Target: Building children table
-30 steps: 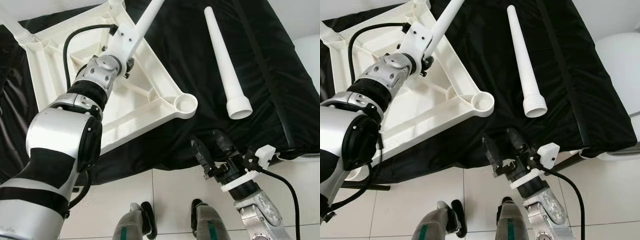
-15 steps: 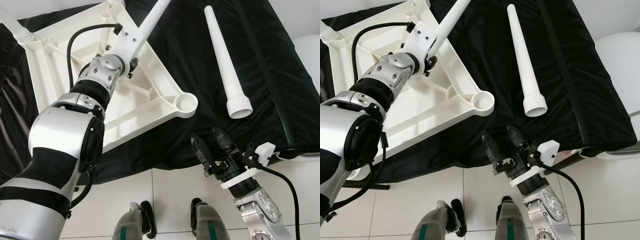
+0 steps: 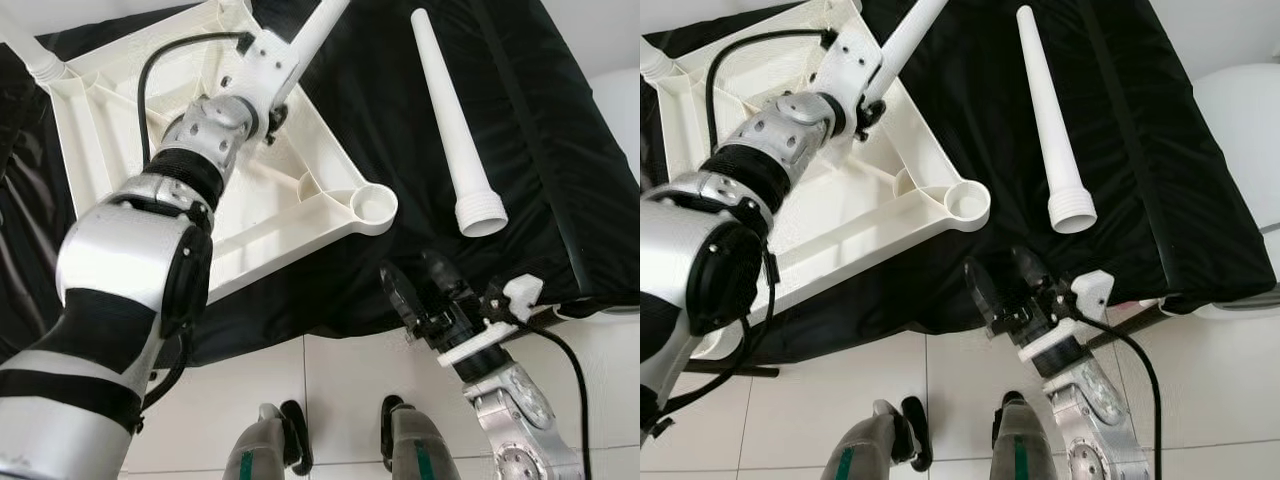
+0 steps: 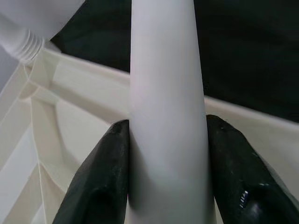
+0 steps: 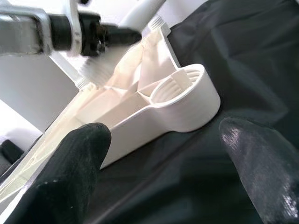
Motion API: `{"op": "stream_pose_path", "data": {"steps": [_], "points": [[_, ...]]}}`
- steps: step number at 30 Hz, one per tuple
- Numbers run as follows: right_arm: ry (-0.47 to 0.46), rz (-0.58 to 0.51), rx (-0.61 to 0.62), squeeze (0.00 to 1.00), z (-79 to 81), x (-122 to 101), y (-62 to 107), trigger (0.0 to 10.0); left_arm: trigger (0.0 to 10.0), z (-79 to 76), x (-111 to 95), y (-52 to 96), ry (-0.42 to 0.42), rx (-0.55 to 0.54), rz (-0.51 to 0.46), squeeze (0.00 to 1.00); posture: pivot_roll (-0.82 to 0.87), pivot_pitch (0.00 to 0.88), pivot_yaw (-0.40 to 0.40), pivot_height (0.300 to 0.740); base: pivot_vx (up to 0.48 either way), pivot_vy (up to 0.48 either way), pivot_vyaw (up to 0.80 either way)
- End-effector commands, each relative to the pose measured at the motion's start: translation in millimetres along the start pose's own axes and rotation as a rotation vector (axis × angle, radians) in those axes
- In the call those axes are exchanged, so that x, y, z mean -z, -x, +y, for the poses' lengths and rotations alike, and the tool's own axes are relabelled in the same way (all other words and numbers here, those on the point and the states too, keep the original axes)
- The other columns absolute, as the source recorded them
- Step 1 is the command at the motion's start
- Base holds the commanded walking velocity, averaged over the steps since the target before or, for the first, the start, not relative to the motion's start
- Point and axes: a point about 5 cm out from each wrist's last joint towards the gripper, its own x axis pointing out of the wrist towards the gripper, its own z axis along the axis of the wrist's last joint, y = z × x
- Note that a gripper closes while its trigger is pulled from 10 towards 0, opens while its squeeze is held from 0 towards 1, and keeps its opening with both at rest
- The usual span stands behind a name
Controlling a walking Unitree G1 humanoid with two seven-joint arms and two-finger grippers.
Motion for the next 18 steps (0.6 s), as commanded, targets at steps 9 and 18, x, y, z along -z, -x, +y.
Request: {"op": "stream_pose_path", "data": {"steps": [9, 18], "points": [[-0.087, -0.008, -0.044, 0.0, -10.9, 10.2, -26.7, 10.0, 10.0, 31.3, -24.9, 14.4, 0.134, 0.075, -0.159, 0.0, -0.03, 0.129, 0.087, 0.74, 0.0, 0.0, 0.0], [-0.124, -0.057, -0.091, 0.0, -26.4, -0.6, -60.0, 10.0, 10.0, 69.3, -22.4, 33.5, 0.284, 0.005, -0.275, 0.0, 0.01, 0.079, 0.037, 0.74, 0.0, 0.0, 0.0]]}}
